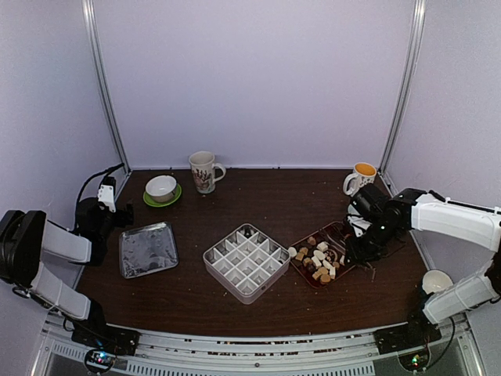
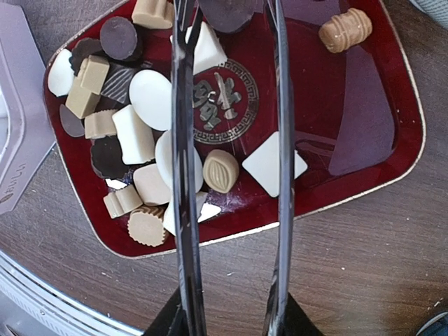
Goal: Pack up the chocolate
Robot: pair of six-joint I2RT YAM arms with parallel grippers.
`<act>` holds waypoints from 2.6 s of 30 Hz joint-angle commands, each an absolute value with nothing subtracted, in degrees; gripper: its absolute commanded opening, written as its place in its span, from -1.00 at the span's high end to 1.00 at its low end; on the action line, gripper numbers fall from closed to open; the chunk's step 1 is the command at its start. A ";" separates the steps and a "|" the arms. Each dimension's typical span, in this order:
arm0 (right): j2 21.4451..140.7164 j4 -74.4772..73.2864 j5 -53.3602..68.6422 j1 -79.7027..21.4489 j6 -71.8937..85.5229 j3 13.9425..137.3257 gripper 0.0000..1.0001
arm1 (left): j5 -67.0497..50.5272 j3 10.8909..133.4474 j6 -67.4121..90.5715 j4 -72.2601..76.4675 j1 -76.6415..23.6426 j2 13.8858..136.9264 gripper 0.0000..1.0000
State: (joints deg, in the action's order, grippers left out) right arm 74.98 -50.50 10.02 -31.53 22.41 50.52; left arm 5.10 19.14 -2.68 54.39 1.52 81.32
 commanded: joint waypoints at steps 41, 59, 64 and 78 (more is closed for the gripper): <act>76.04 -49.35 10.55 -29.88 20.74 51.36 0.26 | 5.10 19.07 -2.41 57.80 2.02 81.64 -0.96; 69.36 -52.55 12.96 -29.69 18.52 55.35 0.54 | 5.10 19.07 -2.44 57.81 1.97 81.65 -0.96; 67.63 -52.68 16.20 -29.71 18.20 55.66 0.54 | 5.10 19.07 -2.42 57.78 2.01 81.65 -0.96; 67.29 -54.01 14.66 -29.79 19.63 54.29 0.26 | 5.10 19.07 -2.46 57.81 2.02 81.65 -0.96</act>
